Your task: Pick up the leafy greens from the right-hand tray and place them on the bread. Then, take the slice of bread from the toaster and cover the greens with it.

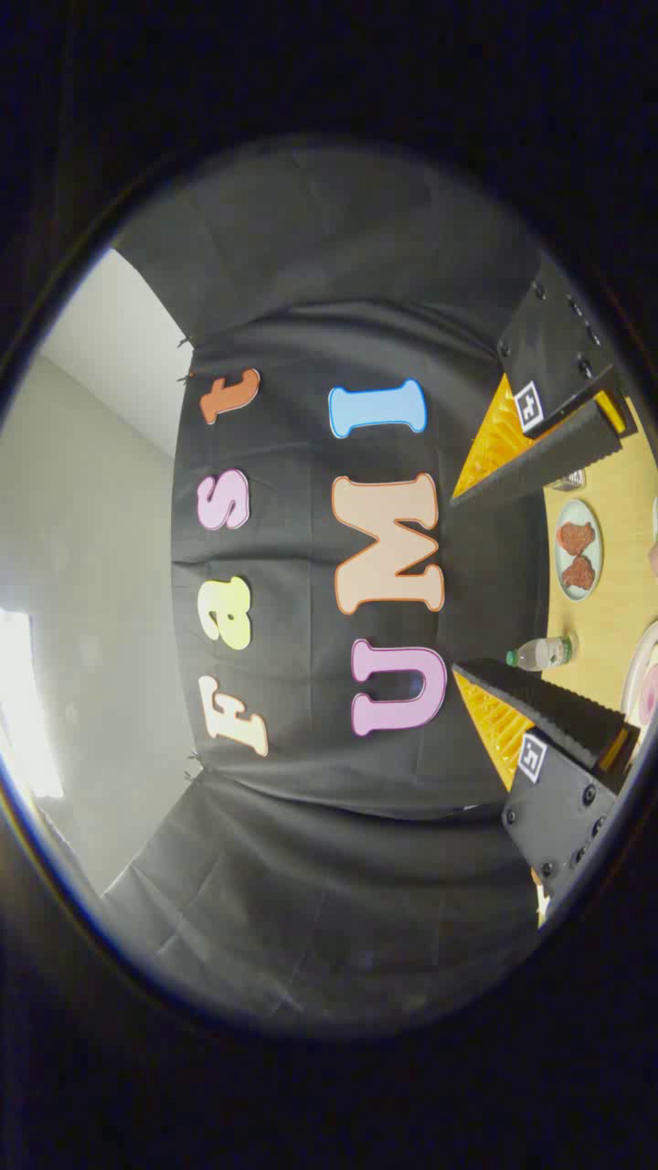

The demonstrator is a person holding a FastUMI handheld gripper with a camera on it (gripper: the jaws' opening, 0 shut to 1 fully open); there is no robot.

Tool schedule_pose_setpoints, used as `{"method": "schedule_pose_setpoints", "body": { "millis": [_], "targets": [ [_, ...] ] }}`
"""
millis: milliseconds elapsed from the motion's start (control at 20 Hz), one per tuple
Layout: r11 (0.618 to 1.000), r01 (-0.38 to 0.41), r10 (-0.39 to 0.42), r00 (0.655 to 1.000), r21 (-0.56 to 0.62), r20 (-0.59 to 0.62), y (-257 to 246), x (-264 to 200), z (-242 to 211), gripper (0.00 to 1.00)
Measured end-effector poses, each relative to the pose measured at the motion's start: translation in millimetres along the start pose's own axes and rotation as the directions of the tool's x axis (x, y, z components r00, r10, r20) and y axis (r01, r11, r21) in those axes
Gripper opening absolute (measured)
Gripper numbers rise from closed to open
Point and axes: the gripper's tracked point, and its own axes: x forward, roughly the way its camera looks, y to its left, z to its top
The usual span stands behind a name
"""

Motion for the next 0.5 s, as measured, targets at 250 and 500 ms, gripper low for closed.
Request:
{"method": "schedule_pose_setpoints", "body": {
  "millis": [250, 500],
  "targets": [
    [1.0, 0.001, -0.001, 1.0, -0.02, 0.019, -5.6, -0.9, 4.7, 1.0],
    [1.0, -0.008, 0.008, 1.0, -0.016, -0.004, -8.6, -2.9, -2.6, 1.0]
  ]
}}
